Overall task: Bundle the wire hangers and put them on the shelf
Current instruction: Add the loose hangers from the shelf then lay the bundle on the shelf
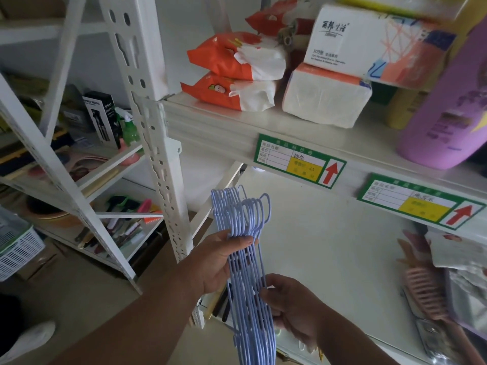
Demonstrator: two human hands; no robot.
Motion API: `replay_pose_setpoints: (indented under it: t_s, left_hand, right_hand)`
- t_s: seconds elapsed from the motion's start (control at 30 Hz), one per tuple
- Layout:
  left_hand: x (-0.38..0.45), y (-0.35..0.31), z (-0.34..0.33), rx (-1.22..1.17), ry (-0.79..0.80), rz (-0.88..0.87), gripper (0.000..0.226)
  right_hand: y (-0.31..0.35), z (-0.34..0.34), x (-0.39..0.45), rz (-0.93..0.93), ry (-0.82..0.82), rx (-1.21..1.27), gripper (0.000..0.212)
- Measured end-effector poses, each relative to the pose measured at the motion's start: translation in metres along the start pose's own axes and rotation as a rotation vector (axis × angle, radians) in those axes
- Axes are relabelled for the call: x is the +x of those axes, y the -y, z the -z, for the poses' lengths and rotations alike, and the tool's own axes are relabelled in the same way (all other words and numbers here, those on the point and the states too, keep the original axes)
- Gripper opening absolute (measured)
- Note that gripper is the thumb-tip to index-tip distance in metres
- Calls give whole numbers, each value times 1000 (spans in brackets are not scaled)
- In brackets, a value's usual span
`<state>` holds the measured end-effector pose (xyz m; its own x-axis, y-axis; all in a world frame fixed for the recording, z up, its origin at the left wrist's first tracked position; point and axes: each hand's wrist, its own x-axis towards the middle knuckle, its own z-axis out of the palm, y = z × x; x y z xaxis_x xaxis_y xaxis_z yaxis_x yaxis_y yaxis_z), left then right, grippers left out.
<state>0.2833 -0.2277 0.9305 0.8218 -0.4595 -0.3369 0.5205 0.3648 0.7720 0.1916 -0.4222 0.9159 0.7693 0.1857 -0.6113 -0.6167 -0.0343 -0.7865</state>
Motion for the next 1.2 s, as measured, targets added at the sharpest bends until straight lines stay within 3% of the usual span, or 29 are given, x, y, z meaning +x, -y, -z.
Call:
replay_pose_setpoints:
  t_s: [0.13,0.27,0.47,0.57,0.77,0.9,1.07,1.2]
  left_hand:
    - [1,0,3,7,6,-21,45]
    - [-1,-2,3,0,29,-3,61]
    - [-4,-4,-1,-8,22,-1,53]
    - [-4,-3,-3,-10,54,8,53]
    - [2,4,-14,-21,88,-26,34]
    - [7,5,-30,-73,96,-23,23]
    - [9,-1,-47,-460,166,72,38]
    - [16,5,-52,-466,224,107,57]
  right_hand:
    - [10,-1,-4,6,6,-121,24]
    - [18,-2,-11,21,59,-203,27]
    - [25,-8,-18,20,52,-317,24]
    - [22,-16,-17,50,-86,-521,28]
    - [37,-50,-30,416,-481,-911,78]
    - [47,-58,-20,350,-605,-1022,108]
    - [61,-53,-9,177,-664,-1185,105]
    - [57,-41,15,92,-767,-1331,81]
